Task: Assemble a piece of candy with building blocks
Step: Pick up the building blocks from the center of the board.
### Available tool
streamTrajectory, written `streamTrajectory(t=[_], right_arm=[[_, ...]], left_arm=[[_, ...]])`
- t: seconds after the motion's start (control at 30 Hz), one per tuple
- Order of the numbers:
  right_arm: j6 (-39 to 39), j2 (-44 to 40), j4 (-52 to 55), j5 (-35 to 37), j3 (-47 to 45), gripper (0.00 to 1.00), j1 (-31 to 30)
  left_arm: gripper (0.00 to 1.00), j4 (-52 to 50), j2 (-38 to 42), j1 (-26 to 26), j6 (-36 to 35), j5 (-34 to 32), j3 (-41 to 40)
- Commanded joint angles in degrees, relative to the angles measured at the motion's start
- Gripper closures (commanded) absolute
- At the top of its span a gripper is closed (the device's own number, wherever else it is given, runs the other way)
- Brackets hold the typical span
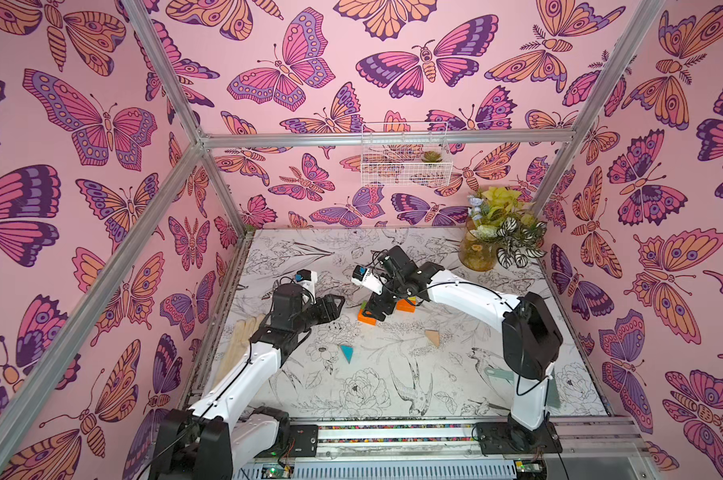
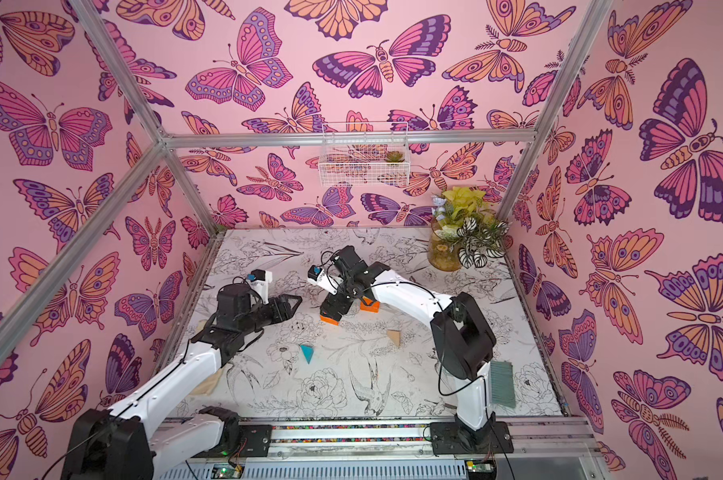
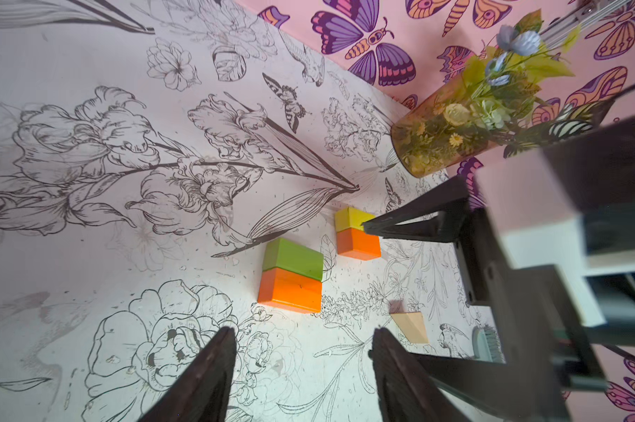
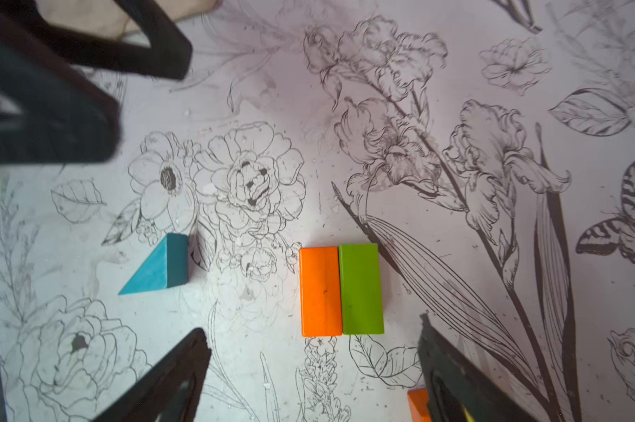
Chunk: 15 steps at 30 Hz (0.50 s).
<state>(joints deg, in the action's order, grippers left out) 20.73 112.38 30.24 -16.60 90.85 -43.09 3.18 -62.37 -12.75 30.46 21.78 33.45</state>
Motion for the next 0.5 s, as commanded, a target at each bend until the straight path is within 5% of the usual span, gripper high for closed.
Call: streamTrajectory(t=[0.0, 0.47], right_arm=[[7.34, 3.66, 8.20, 0.41, 4.42, 0.07, -0.07], [9.04, 15.86, 16.42, 4.95, 17.17, 0.01, -0.39]], left_arm=[[0.37, -1.03, 1.61, 0.23, 0.17, -1.33, -1.44], [0.37, -1.31, -0.03, 0.27, 0.39, -1.44, -1.71]])
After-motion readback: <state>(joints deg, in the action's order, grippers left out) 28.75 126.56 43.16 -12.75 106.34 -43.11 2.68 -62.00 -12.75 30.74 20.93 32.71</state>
